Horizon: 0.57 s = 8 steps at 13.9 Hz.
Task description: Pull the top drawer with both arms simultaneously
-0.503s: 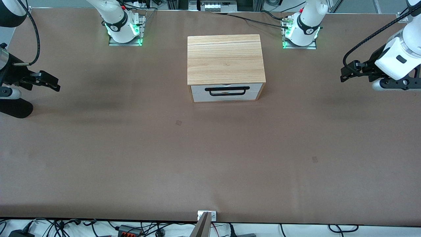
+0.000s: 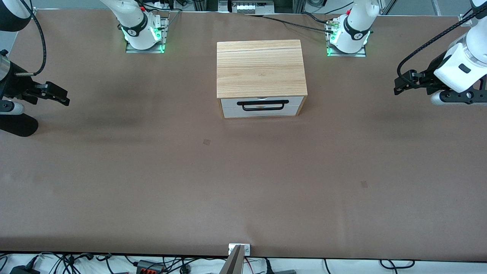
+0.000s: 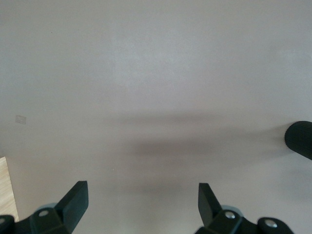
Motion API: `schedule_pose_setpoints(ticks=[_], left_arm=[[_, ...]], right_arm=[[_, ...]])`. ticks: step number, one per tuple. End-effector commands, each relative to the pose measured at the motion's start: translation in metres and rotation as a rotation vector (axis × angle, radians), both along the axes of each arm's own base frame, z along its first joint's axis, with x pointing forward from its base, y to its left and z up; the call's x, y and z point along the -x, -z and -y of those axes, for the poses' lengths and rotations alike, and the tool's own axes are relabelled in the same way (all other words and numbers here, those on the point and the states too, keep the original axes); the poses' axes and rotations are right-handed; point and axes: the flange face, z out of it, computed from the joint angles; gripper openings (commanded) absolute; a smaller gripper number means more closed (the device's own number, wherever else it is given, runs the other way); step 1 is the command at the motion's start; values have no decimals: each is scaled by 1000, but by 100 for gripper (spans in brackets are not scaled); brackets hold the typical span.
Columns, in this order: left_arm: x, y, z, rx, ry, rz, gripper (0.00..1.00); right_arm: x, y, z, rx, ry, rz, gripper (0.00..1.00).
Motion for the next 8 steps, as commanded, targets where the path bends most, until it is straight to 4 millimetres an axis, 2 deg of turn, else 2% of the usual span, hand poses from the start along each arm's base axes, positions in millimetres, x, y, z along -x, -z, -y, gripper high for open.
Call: schedule_pose_setpoints(ticks=[1,6,7,8], left_arm=[[-3,-7,-2,-20,-2,-3,100],[-1,-6,0,-13,-11,-14,100],[-1,-5,0,-11,-11,-19,100],[-1,-5,2,-9,-5,-19,100]], right_arm=[[8,-6,0,14,-17,3,100],[6,-7,0,1,1,13,100],[2,-4,3,9,3,19,100],[-5,11,1,17,-11,2,100]])
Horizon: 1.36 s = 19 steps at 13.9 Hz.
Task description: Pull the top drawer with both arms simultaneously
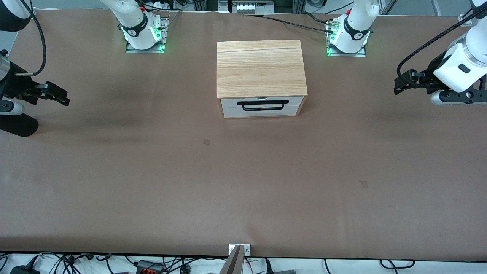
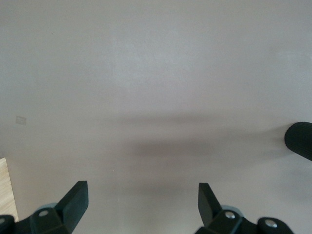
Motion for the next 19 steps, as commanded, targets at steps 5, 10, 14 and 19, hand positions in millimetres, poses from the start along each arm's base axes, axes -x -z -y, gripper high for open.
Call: schedule_pose_setpoints(ticks=[5,10,14,19], left_arm=[[6,-8,14,-14,16,-64,100],[5,-3,9,-13,113,-86,100],[4,11,12,5,132,-142,100],[3,52,37,274,130,-308,100]], right_arm=[[-9,31,6,33,-8,-58,100],[-18,58,-34,-6,-99,-110,100],[-31,94,-92,-196,-110,-114,100],[-44,150,-144,-444,-67,-183,100]])
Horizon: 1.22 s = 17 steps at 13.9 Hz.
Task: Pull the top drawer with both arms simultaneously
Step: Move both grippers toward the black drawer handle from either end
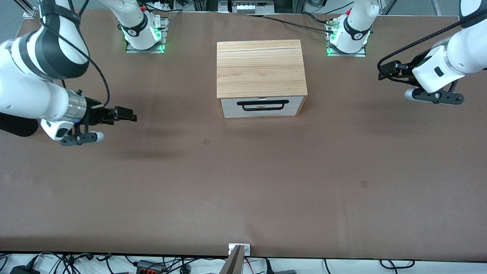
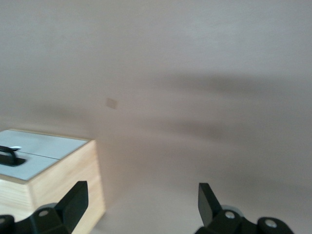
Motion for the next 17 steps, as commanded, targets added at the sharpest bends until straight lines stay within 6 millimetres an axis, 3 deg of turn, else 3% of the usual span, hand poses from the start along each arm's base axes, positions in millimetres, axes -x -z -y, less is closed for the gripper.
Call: schedule_pose_setpoints(ticks=[1,3,5,9,12,15,17], left_arm=[[-22,33,11,161,-9,-73,100],[-35,69,17,335,-72,-133,100],[-41,100,26,467,-123,-83,100],[-39,185,64,817,-158,72,100],[-41,241,77,1044,-145,187,100],[-14,314,91,1226,-158,300,100],[8,351,108,1287,-170,345,100]], right_arm=[[-3,21,-31,-144,20,-29,100],[-7,38,-45,-276,83,-81,100],[-8,57,-54,-349,46,-91,100],[3,137,-62,-598,-107,-59,100],[11,191,-79,-820,-112,-73,100],[24,235,-109,-979,-78,-62,100],[46,247,-149,-1025,-42,-95,100]])
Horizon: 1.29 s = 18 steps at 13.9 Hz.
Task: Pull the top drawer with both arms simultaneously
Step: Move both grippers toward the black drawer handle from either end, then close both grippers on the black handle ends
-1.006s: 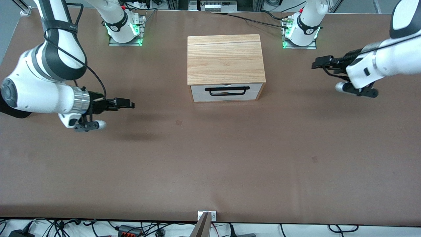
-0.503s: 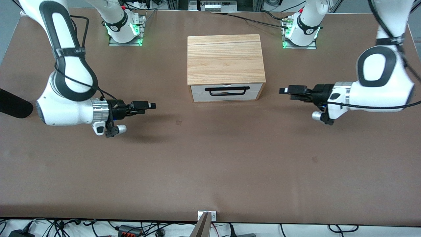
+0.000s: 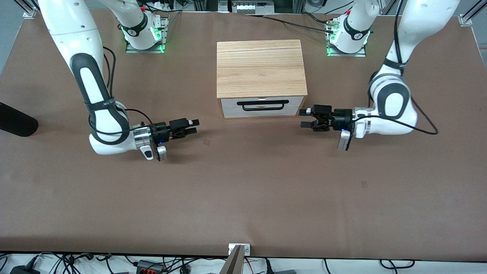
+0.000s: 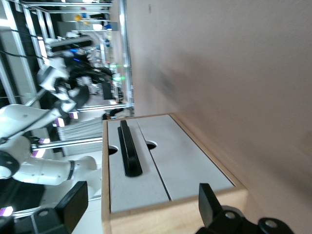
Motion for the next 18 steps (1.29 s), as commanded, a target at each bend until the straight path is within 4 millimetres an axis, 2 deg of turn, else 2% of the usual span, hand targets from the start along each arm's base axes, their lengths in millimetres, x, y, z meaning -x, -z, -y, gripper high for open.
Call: schedule_pose_setpoints(ticks=[1,4,6,7,9,10,11,13,17,18], left_arm=[[19,32,15,49,-33,38,100],[37,56,18,67,-52,-27,100],[49,62,29,89,-68,-65,94],[49,62,29,89,-68,-70,89],[50,62,31,89,-65,-72,71],[53,64,31,91,-62,-78,59],[60,67,33,91,-57,-93,52],[68,69,38,94,-45,-108,49],[79,76,40,92,-38,-140,45],[80,77,40,91,-36,-141,37]], right_arm=[[32,10,-55,-84,29,-25,100],[57,22,-84,-137,53,-40,100],[69,27,-98,-139,23,-58,100],[80,31,-105,-138,13,-72,100],[94,36,-117,-155,24,-106,100],[98,37,-123,-161,25,-111,100],[101,36,-130,-169,34,-115,100],[104,31,-148,-201,58,-119,100],[106,33,-158,-192,79,-50,100],[110,32,-163,-191,70,-48,100]])
